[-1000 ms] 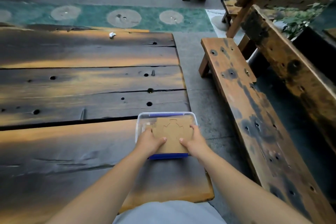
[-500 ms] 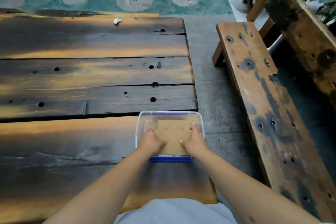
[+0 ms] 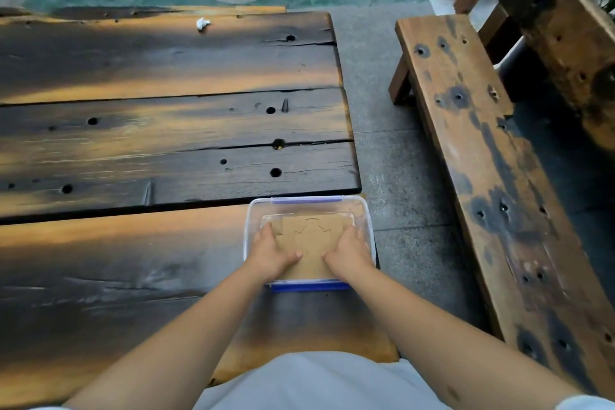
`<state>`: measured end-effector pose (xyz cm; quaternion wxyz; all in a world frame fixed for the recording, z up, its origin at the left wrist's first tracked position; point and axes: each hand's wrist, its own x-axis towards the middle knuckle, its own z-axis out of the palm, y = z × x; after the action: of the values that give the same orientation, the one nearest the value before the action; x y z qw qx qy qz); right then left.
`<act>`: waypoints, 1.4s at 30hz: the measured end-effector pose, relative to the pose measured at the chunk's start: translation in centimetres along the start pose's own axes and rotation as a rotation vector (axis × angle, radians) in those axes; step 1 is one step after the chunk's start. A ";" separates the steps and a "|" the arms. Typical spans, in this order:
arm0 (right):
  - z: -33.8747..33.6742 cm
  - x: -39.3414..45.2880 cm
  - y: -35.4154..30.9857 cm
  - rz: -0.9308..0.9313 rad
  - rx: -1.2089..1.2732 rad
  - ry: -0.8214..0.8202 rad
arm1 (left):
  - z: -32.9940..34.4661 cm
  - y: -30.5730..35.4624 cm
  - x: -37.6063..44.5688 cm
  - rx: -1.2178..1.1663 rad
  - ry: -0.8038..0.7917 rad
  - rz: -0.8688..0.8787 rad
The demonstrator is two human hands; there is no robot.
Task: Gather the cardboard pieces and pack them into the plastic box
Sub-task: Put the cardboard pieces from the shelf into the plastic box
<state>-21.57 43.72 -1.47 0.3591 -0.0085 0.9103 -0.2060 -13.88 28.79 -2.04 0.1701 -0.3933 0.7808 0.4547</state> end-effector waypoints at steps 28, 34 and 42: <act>-1.8 3.4 2.0 -0.089 0.515 -0.301 | -1.0 -0.7 2.5 -0.194 -0.164 -0.061; -1.7 3.4 1.3 -0.055 0.371 -0.282 | -1.7 0.4 3.1 -0.278 -0.219 -0.228; -2.0 3.8 1.3 -0.010 0.492 -0.312 | -2.1 1.0 3.0 -0.210 -0.208 -0.237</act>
<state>-25.51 45.02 -3.09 0.4851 0.0426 0.7667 -0.4185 -16.39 25.93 -2.28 0.2605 -0.4487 0.6556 0.5486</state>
